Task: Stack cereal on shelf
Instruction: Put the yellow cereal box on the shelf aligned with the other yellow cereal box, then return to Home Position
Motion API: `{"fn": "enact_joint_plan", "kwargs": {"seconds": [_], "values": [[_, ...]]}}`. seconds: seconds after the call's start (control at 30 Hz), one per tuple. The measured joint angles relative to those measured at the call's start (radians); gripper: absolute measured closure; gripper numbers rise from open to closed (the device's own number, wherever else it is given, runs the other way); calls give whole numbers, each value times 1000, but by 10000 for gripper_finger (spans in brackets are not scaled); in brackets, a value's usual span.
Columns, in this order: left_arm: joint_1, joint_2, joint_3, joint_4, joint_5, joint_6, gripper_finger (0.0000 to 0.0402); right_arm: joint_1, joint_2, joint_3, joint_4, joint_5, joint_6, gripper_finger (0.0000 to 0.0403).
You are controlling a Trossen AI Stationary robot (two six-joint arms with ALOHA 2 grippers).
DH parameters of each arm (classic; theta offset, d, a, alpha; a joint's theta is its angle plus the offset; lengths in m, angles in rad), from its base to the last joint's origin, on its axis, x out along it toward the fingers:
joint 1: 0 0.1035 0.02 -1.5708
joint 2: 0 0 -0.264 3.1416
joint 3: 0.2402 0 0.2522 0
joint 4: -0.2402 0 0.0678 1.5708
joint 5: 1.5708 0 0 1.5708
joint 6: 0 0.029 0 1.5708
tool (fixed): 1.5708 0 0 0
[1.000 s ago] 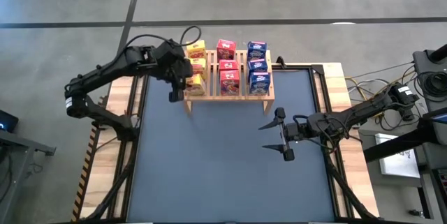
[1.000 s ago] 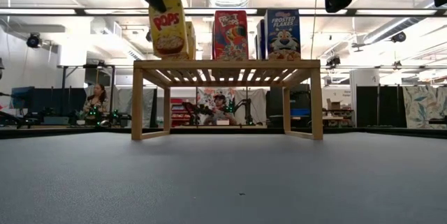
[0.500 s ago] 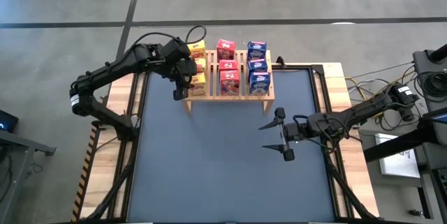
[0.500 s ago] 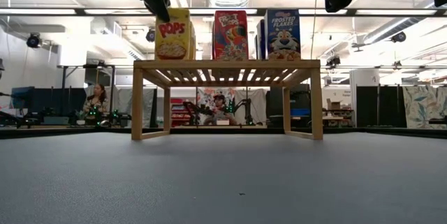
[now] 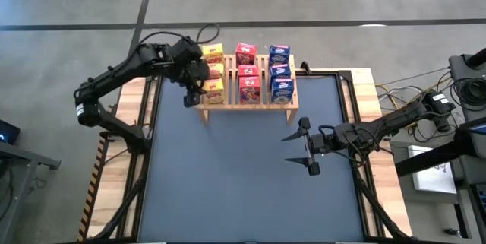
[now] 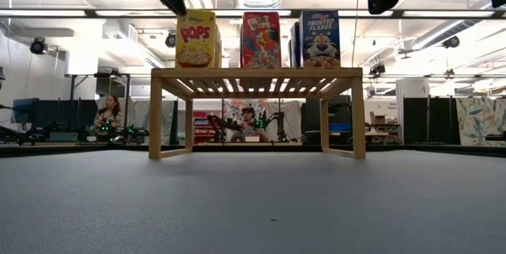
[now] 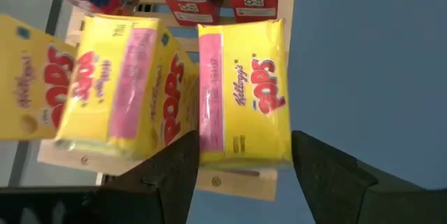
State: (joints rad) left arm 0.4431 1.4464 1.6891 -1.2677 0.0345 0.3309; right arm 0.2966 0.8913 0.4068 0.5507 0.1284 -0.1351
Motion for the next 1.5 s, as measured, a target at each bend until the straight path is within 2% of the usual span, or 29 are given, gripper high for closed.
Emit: {"fn": "enact_joint_plan", "kwargs": {"seconds": [0.3, 0.4, 0.53, 0.67, 0.9, 1.0, 1.3, 1.5], "values": [[-1, -22, 133, -113, -52, -42, 193, 0, 0, 0, -1, 0, 3, 115], [-3, -63, 141, -113, -52, -66, 193, 0, -3, 0, -17, 0, -2, 115], [-28, -166, 93, -72, -51, -119, 198, 0, -29, 0, -50, 0, -8, 115], [-110, -327, -67, 121, -44, -164, 216, 0, -86, 0, -103, 3, -24, 115], [-297, -621, -506, 564, -48, -249, 253, 0, -235, -2, -221, 5, -50, 115], [-342, -710, -676, 718, -50, -286, 266, -2, -307, -4, -274, 41, -67, 115], [-402, -934, -1044, 997, -51, -345, 300, -3, -579, -14, -477, 82, -93, 116], [-404, -1062, -1276, 1321, -51, -344, 319, -3, -773, -90, -486, 86, -94, 127]]}}
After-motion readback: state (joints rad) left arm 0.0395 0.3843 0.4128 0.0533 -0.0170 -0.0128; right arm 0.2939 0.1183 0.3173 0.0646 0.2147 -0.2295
